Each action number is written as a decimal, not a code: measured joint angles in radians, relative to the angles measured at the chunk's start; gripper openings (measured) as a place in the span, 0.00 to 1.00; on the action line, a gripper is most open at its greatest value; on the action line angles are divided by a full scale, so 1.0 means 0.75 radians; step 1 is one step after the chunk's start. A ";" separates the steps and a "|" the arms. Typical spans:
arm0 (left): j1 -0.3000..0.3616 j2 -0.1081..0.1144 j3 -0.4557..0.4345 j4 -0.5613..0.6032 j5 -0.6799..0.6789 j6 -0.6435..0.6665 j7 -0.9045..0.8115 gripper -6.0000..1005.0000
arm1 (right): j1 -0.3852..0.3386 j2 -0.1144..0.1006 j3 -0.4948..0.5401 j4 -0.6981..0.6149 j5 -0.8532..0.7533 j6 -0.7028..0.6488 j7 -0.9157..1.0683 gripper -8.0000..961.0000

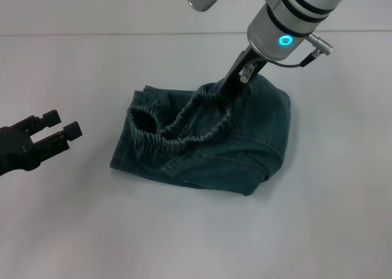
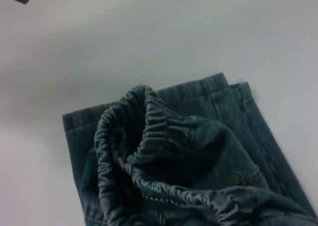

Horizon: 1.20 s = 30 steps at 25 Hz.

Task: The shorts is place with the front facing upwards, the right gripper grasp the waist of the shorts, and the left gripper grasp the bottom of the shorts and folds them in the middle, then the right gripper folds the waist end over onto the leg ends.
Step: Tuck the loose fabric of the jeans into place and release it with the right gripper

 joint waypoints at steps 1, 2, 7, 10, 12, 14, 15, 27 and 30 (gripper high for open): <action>0.000 0.000 0.000 0.000 0.000 0.000 0.000 0.73 | 0.000 0.000 0.001 -0.003 0.006 0.007 -0.008 0.10; 0.001 0.000 -0.001 0.000 0.000 -0.002 0.001 0.73 | 0.000 0.000 0.001 -0.005 0.011 0.012 -0.013 0.10; 0.007 -0.004 0.000 -0.001 0.000 -0.010 0.005 0.73 | -0.002 0.000 0.000 -0.016 0.075 0.096 -0.046 0.08; 0.012 -0.007 0.000 -0.001 0.000 -0.011 0.005 0.73 | -0.002 0.001 0.000 -0.012 0.121 0.176 -0.077 0.06; 0.014 -0.008 0.000 -0.001 -0.001 -0.011 0.005 0.73 | 0.000 0.004 0.000 0.005 0.157 0.237 -0.104 0.06; 0.020 -0.010 -0.001 -0.003 -0.005 -0.009 0.005 0.73 | 0.003 0.006 -0.001 0.038 0.195 0.304 -0.121 0.06; 0.021 -0.011 -0.002 -0.004 -0.007 -0.007 0.005 0.73 | 0.005 0.007 -0.003 0.062 0.212 0.339 -0.127 0.06; 0.036 -0.013 -0.016 -0.044 -0.013 0.013 -0.014 0.73 | -0.169 0.001 -0.012 0.040 0.543 0.444 -0.189 0.24; 0.037 -0.012 -0.018 -0.050 -0.012 0.028 -0.026 0.73 | -0.318 -0.003 -0.007 -0.098 0.674 0.414 -0.213 0.49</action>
